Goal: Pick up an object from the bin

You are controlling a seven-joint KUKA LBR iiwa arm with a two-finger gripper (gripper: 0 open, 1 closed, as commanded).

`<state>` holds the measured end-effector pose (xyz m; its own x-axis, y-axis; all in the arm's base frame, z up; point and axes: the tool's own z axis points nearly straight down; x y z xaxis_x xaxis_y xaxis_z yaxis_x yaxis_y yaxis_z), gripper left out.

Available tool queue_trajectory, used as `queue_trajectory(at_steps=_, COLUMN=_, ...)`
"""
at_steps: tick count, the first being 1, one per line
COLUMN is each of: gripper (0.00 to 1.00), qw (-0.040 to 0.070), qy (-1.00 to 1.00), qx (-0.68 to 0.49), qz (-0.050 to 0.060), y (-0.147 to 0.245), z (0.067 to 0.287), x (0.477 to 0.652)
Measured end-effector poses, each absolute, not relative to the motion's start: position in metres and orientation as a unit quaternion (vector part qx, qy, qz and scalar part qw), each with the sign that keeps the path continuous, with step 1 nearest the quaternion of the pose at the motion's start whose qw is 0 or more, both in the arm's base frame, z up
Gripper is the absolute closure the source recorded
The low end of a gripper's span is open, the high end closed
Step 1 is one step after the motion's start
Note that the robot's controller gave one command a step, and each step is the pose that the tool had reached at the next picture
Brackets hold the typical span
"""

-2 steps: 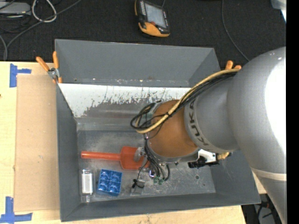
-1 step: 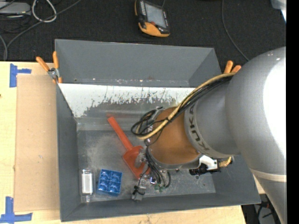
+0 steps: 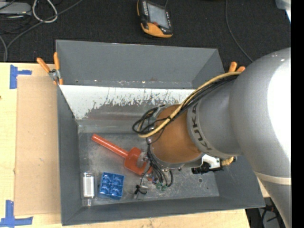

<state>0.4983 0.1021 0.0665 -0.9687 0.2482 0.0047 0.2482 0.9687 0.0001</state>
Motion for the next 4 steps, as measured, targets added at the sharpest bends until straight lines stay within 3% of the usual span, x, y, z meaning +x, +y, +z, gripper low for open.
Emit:
queue_trajectory(at_steps=1, gripper=1.0, qw=0.006, qy=-0.991, qx=-0.131, qz=0.001, y=0.101, z=0.065, x=0.491)
queue_trajectory(at_steps=2, gripper=1.0, qw=0.006, qy=-0.991, qx=-0.131, qz=0.001, y=0.101, z=0.065, x=0.491)
queue_trajectory(at_steps=4, gripper=1.0, qw=0.007, qy=-0.991, qx=-0.132, qz=0.001, y=0.101, z=0.101, x=0.49)
